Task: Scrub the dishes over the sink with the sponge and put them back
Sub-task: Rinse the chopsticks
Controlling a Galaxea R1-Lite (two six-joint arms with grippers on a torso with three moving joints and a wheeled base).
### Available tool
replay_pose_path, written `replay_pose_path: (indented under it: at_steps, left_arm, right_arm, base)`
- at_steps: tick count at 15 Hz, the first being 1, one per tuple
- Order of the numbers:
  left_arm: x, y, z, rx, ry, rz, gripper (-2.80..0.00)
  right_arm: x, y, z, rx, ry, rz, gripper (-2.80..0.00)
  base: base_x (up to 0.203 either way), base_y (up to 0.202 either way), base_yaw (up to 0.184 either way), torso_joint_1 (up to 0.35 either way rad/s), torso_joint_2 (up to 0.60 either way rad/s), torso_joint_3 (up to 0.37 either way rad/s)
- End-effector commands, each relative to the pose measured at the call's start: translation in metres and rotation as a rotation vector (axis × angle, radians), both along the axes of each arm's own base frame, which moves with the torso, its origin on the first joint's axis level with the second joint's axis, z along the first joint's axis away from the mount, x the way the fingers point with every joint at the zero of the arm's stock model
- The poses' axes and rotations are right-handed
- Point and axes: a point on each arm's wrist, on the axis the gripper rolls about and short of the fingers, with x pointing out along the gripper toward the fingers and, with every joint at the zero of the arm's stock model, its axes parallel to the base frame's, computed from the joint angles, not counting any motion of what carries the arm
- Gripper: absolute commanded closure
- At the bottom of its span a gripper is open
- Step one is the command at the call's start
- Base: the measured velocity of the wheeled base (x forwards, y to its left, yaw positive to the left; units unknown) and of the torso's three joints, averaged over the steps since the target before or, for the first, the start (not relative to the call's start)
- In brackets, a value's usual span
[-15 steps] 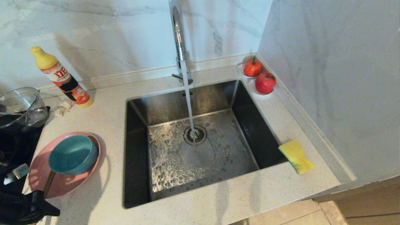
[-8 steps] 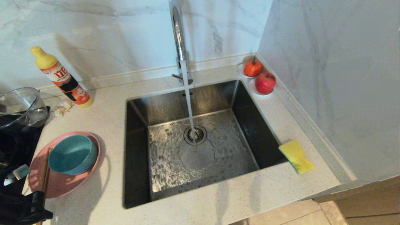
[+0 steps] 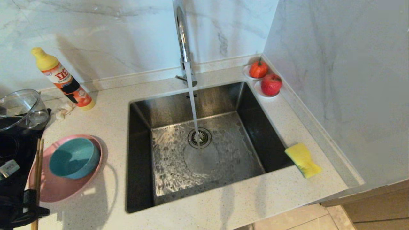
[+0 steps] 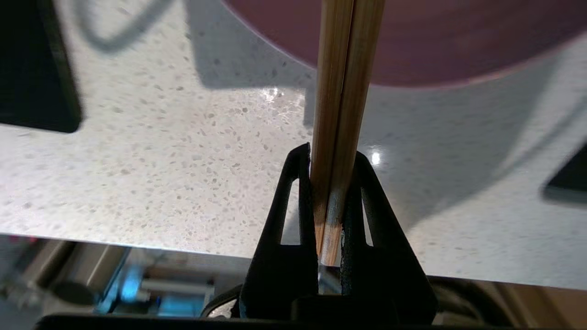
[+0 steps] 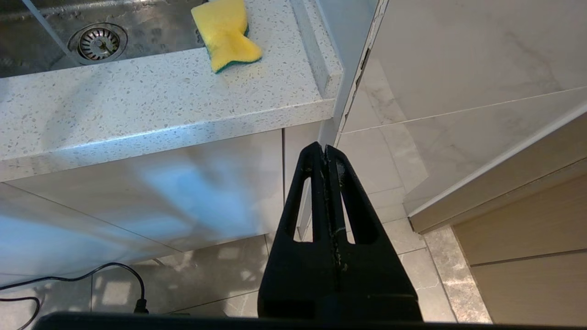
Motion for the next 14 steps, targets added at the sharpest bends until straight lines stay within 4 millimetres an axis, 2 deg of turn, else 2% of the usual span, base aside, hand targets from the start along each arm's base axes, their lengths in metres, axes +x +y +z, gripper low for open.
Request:
replay_pose_path:
  at_steps: [1,5,8,12,14]
  left_arm:
    - [-0.024,-0.013,0.028,0.077,-0.136,0.01,0.0]
    - [-0.068,-0.038,0.065,0.188,-0.339,0.021,0.0]
    - [-0.087,-0.05,0.093,0.227,-0.51,0.022,0.0]
    - [-0.091,-0.06,0.124,0.102,-0.701,-0.201,0.0]
    - [-0.071,-0.051,0.136,0.062,-0.699,-0.248,0.0]
  right_arm:
    - [0.0,0.0,0.0,0.0,0.0,-0.001,0.0]
    - [0.0,0.0,0.0,0.0,0.0,-0.001,0.0]
    - [0.0,0.0,0.0,0.0,0.0,0.0,0.0]
    - [0.0,0.0,0.0,0.0,-0.001,0.001,0.0]
    - [0.0,0.0,0.0,0.0,0.0,-0.001,0.0]
  base:
    - [0.0,0.0,0.0,0.0,0.0,0.0]
    - [0.0,0.0,0.0,0.0,0.0,0.0]
    - [0.0,0.0,0.0,0.0,0.0,0.0]
    - [0.0,0.0,0.0,0.0,0.0,0.0]
    - [0.0,0.0,0.0,0.0,0.0,0.0]
